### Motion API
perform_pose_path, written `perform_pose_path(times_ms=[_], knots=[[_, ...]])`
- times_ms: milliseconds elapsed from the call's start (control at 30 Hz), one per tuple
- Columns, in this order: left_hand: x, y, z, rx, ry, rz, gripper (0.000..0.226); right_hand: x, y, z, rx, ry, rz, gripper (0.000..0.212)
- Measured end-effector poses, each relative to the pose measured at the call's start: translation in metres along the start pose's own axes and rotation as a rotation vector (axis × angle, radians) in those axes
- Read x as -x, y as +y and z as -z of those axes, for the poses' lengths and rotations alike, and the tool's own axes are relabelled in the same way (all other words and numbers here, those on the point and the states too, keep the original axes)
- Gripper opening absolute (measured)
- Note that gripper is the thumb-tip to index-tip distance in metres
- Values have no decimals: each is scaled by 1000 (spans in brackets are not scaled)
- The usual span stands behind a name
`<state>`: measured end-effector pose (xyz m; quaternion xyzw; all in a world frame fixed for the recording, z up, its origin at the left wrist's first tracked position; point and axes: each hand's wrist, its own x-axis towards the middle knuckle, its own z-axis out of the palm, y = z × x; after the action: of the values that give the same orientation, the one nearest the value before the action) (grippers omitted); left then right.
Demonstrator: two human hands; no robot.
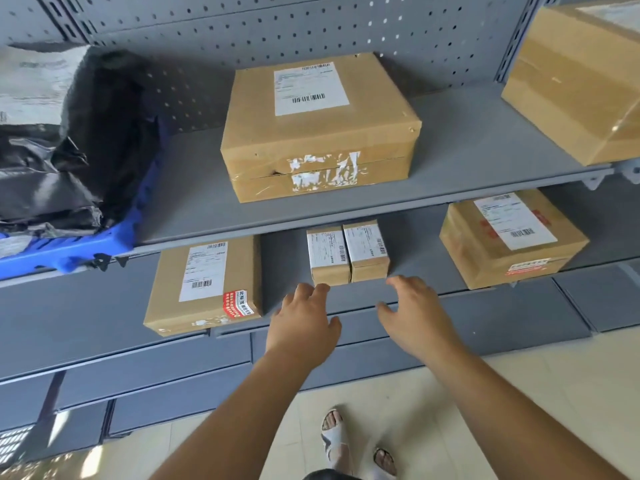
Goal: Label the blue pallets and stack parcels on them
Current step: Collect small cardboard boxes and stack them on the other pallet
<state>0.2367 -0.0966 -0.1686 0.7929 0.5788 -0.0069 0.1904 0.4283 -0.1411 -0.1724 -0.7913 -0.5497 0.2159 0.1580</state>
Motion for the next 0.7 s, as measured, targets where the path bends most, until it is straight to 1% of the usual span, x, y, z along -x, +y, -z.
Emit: perform_pose_path(times_ms=[133, 333, 500, 567, 700], knots=[[-41, -5, -14, 2, -16, 11, 54, -36, -5, -8, 91, 5, -10, 41], [-93, -7, -34, -24, -6, 34, 63, -80, -5, -29, 143, 5, -41, 47], [-123, -3, -53, 62, 20, 116, 65, -115, -4, -43, 176, -6, -57, 47], [-134, -2, -60, 82, 23, 158, 69, -127, -4, -47, 206, -7, -49, 46], [-148, -1, -74, 110, 20, 187, 75, -145, -2, -56, 177, -19, -54, 52]])
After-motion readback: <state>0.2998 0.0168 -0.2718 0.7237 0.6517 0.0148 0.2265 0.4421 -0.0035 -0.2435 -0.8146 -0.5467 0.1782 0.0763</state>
